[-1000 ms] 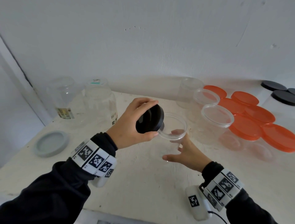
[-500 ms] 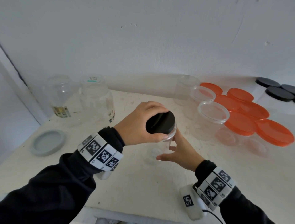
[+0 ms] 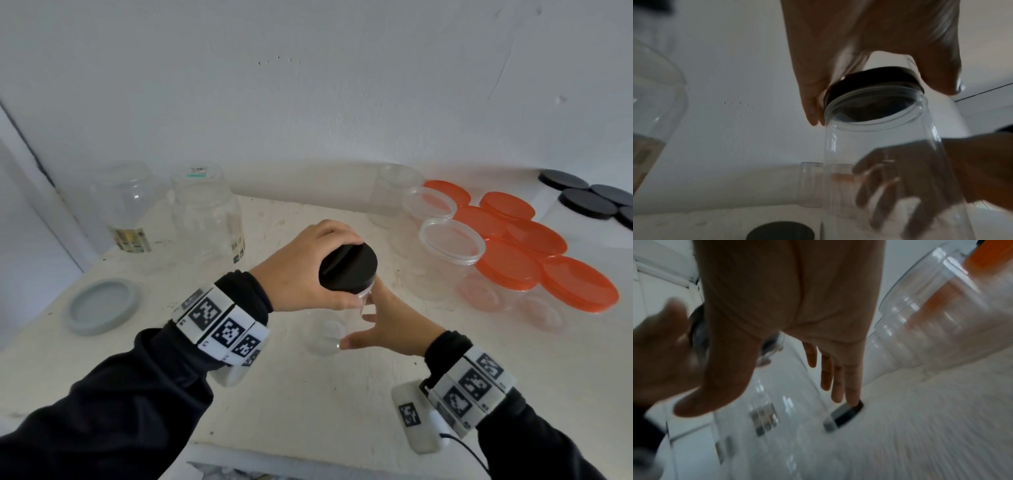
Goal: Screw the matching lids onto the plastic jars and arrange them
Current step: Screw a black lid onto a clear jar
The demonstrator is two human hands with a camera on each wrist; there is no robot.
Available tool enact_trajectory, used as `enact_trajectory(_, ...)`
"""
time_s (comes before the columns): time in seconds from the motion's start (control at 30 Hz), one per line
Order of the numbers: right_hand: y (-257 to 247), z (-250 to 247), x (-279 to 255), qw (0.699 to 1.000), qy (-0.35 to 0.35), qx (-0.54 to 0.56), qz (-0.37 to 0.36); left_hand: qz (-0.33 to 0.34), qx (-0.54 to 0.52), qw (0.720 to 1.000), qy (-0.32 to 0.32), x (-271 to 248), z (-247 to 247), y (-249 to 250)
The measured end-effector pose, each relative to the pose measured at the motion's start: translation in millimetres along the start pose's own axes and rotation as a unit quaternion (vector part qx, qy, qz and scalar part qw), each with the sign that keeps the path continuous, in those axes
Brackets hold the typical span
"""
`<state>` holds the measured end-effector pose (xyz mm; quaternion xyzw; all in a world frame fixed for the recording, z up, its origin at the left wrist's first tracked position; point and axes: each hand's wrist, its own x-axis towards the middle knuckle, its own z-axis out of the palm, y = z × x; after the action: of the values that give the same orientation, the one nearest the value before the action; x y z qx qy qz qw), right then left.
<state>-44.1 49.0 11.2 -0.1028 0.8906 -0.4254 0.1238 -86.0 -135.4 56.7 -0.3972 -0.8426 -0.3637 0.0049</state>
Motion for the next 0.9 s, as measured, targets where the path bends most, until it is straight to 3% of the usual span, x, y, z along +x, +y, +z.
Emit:
enact_trajectory(0.17,-38,-53,-10,0.999,0.032,0.006,-0.001,-0.074,-0.133,0.988,0.041,-14,9,-11)
enact_trajectory(0.3,-82,-74,-9,0.994,0.015,-0.108,-0.013,-0.122,-0.251,0.959,0.05,-24,29,-24)
enact_trajectory(0.47,-115,-57,9,0.945,-0.088,-0.314,-0.021,-0.132,-0.274,0.951,0.061,-23,45,-30)
enact_trajectory(0.67,-130,-46,25,0.878,-0.135,-0.458,-0.022,-0.137,-0.265,0.953,0.062,-18,46,-30)
enact_trajectory(0.9,-130,-52,30,0.88,-0.183,-0.437,-0.037,-0.133,-0.262,0.955,0.042,-16,42,-31)
